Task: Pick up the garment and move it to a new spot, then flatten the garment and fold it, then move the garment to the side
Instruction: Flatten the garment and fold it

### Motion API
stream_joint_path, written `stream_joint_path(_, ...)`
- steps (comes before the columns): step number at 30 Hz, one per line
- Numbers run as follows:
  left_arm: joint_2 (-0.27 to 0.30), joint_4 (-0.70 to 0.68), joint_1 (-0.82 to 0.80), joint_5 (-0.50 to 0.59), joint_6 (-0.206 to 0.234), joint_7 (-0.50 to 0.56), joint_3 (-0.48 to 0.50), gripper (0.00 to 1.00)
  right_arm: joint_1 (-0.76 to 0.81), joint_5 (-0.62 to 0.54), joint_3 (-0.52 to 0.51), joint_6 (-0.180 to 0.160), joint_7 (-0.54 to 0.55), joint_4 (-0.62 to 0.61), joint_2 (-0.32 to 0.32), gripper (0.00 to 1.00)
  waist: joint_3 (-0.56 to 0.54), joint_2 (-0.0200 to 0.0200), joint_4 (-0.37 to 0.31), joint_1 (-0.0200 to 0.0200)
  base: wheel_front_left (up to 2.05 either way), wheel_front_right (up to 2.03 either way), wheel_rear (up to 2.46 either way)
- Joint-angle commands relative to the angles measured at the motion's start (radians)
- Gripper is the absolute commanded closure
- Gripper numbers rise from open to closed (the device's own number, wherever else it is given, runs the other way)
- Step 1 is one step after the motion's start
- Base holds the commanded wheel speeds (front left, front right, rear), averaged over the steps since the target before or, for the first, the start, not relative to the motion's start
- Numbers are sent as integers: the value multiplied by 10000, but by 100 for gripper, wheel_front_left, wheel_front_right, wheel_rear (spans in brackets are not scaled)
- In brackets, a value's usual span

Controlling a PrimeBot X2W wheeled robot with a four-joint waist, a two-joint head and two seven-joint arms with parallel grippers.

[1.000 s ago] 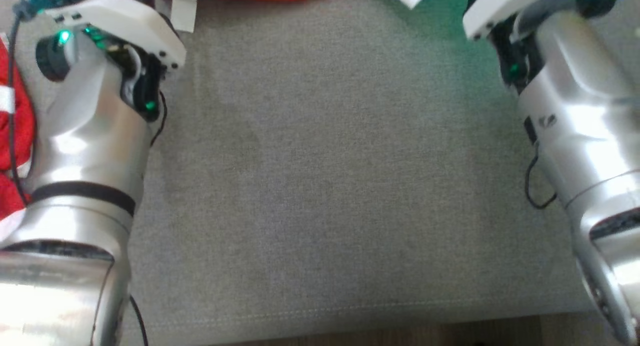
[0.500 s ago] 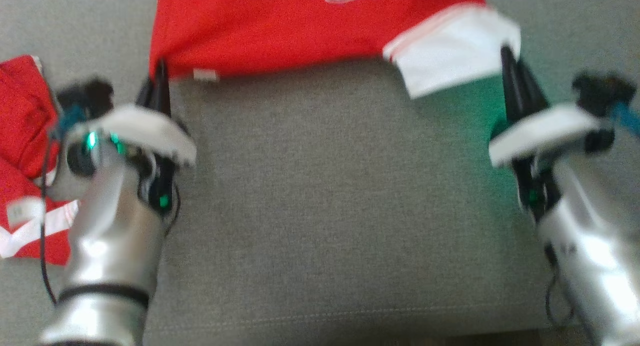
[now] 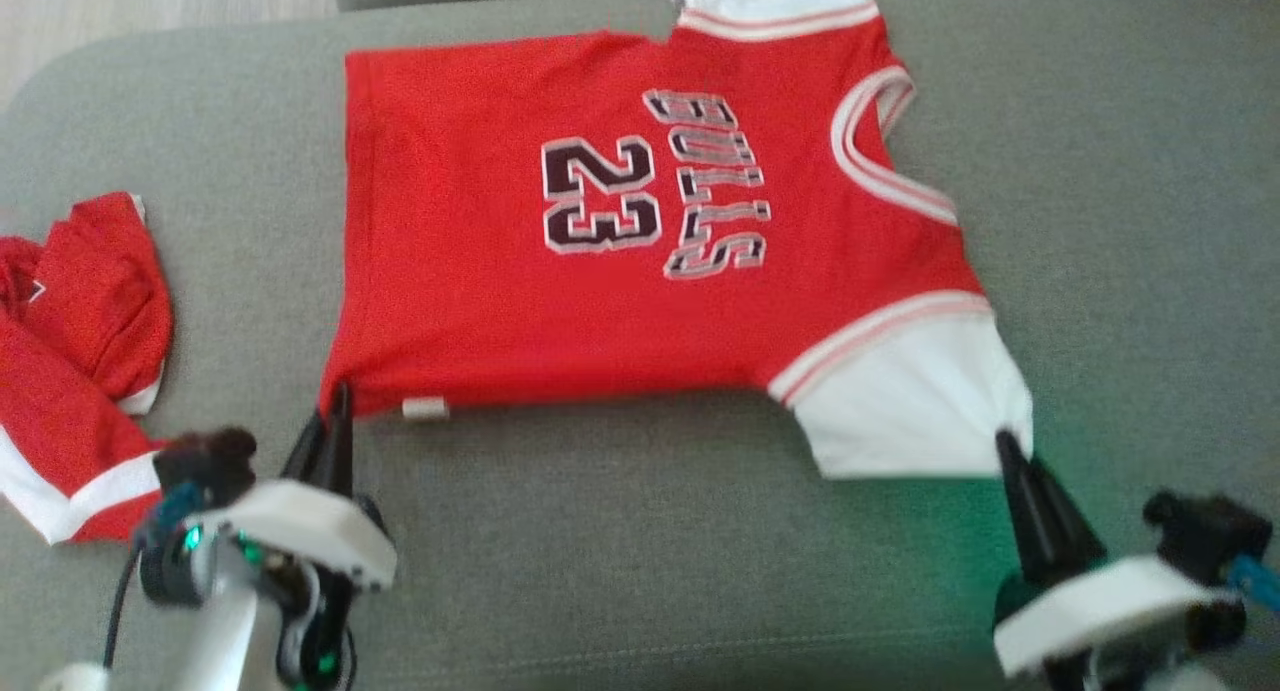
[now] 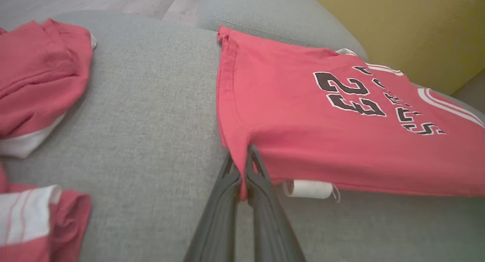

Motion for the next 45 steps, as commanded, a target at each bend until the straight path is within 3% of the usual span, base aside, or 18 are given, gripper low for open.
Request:
stream_joint_path(1,363,-759,200,49,191,204,302,100,296,-180,-16,-7,331,-775,65,100,-128,-1,-26,0,0,0,0)
stream_joint_path(5,380,-3079,2006,-41,862,1401,260,100,1664,-653,-506,-7,1966,-2496,505,100,-349,-1,-102,0,0,0,0)
stream_joint_path(8,489,-4035,2719,-158,1118,2094,298,100,2045,-759,-712,-7,2486,-3179,631,100,-412,-1,-104,0,0,0,0)
stream_joint_path(16,897,-4867,2736,-543,1136,3694,272,100,1703,-772,-861,-7,3183,-3372,726,100,-234,-1,-25,0,0,0,0)
stream_joint_path(23,1548,-4257,1292,-1475,691,6276,208,100,-153,-545,-930,-7,4023,-2216,189,100,258,-1,-33,0,0,0,0)
stream_joint_path(31,1994,-2926,-873,-3009,149,9016,286,100,-3349,-42,-363,-7,4682,-188,-461,100,1093,-1,29,0,0,0,0)
stream_joint_path(37,1979,-1973,-2213,-3545,-19,9583,417,100,-5077,375,29,-7,4435,1394,-611,100,1540,-1,146,0,0,0,0)
stream_joint_path(45,1699,-742,-3354,-3794,-206,8772,742,100,-6271,953,666,-7,3313,3018,-766,100,1892,-1,176,0,0,0,0)
